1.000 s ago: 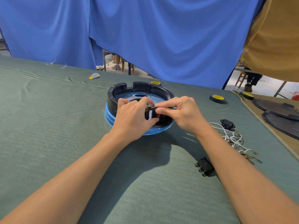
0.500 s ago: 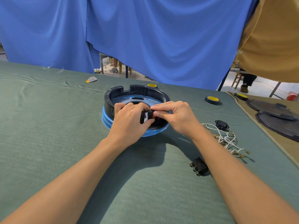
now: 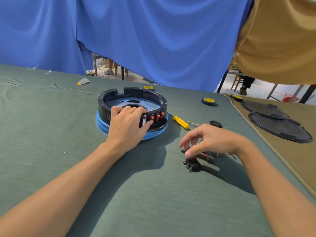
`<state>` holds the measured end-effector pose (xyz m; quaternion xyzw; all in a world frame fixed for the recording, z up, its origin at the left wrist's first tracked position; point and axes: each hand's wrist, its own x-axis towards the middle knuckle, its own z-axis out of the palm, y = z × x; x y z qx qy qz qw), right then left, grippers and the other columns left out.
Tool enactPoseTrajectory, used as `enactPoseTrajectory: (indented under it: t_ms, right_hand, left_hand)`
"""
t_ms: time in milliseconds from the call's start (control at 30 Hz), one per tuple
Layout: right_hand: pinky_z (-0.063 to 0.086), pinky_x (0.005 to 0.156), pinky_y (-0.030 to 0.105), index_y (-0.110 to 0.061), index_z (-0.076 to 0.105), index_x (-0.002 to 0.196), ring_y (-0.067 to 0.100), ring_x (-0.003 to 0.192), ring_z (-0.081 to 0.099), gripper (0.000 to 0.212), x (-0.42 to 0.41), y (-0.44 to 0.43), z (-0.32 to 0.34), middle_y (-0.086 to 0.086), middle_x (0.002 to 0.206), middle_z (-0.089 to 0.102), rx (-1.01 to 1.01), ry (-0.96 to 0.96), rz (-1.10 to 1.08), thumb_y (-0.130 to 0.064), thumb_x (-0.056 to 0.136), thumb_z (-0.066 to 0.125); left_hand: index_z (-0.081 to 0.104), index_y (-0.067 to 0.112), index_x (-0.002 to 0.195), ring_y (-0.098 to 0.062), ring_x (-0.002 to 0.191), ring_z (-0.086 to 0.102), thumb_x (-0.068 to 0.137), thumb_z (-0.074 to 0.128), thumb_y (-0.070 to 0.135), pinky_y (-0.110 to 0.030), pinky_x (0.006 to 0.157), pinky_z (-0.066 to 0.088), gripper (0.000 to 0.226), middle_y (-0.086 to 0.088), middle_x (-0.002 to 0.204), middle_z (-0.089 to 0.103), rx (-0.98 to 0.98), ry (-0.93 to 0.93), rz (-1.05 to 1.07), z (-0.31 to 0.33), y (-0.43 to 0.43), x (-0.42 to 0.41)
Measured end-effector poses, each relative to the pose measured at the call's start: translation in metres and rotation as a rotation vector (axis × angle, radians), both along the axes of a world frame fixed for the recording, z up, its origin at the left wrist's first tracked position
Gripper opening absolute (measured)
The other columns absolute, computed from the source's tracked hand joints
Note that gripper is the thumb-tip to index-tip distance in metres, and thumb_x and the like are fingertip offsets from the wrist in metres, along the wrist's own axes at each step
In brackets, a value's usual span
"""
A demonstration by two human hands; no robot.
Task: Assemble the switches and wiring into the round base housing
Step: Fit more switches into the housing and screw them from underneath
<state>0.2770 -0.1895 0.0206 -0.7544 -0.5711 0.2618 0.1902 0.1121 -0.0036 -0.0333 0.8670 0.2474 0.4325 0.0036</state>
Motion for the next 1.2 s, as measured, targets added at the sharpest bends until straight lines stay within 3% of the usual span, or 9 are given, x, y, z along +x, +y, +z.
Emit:
enactPoseTrajectory:
  t_ms: [133,233,300,467,700,900,967,1067,1200]
  right_hand:
    - [0.041,0.061,0.011,-0.028,0.074,0.098,-0.004,0.066,0.055,0.029,-0.005,-0.003,0.000,-0.024,0.076,0.062,-0.106,-0.005,0.013,-0.028,0.071,0.085]
    - [0.048,0.076,0.036,-0.023,0.073,0.085,0.019,0.077,0.059,0.021,-0.007,-0.003,0.001,0.003,0.092,0.067,-0.130,-0.045,0.000,-0.030,0.070,0.086]
    - [0.047,0.077,0.043,-0.019,0.071,0.081,0.021,0.076,0.056,0.022,-0.009,-0.004,0.002,0.011,0.093,0.067,-0.139,-0.062,-0.009,-0.032,0.069,0.085]
    - [0.045,0.068,0.028,-0.009,0.064,0.085,0.010,0.070,0.061,0.026,-0.009,-0.008,0.005,0.004,0.079,0.072,-0.134,0.033,-0.020,-0.023,0.074,0.083]
    - [0.042,0.047,0.020,-0.007,0.060,0.085,0.022,0.052,0.064,0.020,-0.022,0.011,0.003,0.005,0.072,0.068,0.362,0.089,-0.184,-0.016,0.081,0.077]
    - [0.059,0.062,0.033,-0.006,0.062,0.090,0.030,0.064,0.072,0.016,-0.046,0.042,0.002,0.017,0.092,0.062,0.585,0.289,-0.243,0.003,0.081,0.071]
    - [0.060,0.066,0.036,-0.008,0.061,0.090,0.027,0.063,0.072,0.017,-0.054,0.054,-0.001,0.013,0.087,0.063,0.632,0.222,-0.264,0.001,0.081,0.072]
    - [0.057,0.074,0.037,-0.016,0.062,0.088,0.024,0.065,0.068,0.017,-0.060,0.067,-0.008,0.002,0.078,0.066,0.679,-0.084,-0.314,-0.009,0.079,0.074]
    - [0.055,0.076,0.038,-0.017,0.061,0.085,0.020,0.067,0.068,0.012,-0.064,0.074,-0.023,-0.001,0.074,0.067,0.740,-0.131,-0.351,-0.013,0.079,0.072]
  left_hand:
    - [0.069,0.012,0.110,-0.026,0.096,0.064,0.089,0.068,0.036,-0.037,0.092,0.025,0.032,-0.003,0.097,0.073,0.017,0.000,-0.019,-0.001,0.000,-0.003]
    - [0.069,0.011,0.110,-0.027,0.096,0.064,0.089,0.068,0.035,-0.037,0.092,0.026,0.031,-0.004,0.097,0.073,0.023,-0.002,-0.033,-0.002,0.001,-0.004]
    - [0.068,0.012,0.111,-0.025,0.097,0.063,0.090,0.067,0.036,-0.036,0.092,0.025,0.032,-0.002,0.098,0.073,0.030,0.008,-0.052,-0.002,0.003,-0.005]
    - [0.069,0.016,0.109,-0.022,0.094,0.064,0.087,0.059,0.045,-0.035,0.088,0.031,0.038,0.002,0.097,0.073,0.081,0.065,-0.113,0.005,0.014,-0.016]
    - [0.065,0.015,0.110,-0.027,0.094,0.064,0.085,0.067,0.049,-0.037,0.092,0.037,0.041,0.001,0.100,0.073,-0.048,0.118,-0.181,0.015,0.036,-0.034]
    - [0.065,0.014,0.094,-0.030,0.077,0.062,0.084,0.071,0.046,-0.034,0.074,0.035,0.035,-0.001,0.082,0.072,-0.051,0.074,-0.173,0.012,0.031,-0.027]
    - [0.066,0.014,0.094,-0.028,0.074,0.062,0.083,0.070,0.049,-0.032,0.070,0.031,0.037,-0.001,0.079,0.072,-0.022,0.041,-0.160,0.011,0.029,-0.025]
    - [0.066,0.015,0.093,-0.027,0.071,0.061,0.083,0.070,0.051,-0.029,0.068,0.027,0.037,0.001,0.077,0.072,0.013,0.015,-0.139,0.009,0.029,-0.023]
    - [0.066,0.014,0.089,-0.026,0.066,0.061,0.082,0.072,0.049,-0.029,0.068,0.029,0.037,0.000,0.073,0.071,0.043,-0.008,-0.140,0.007,0.028,-0.021]
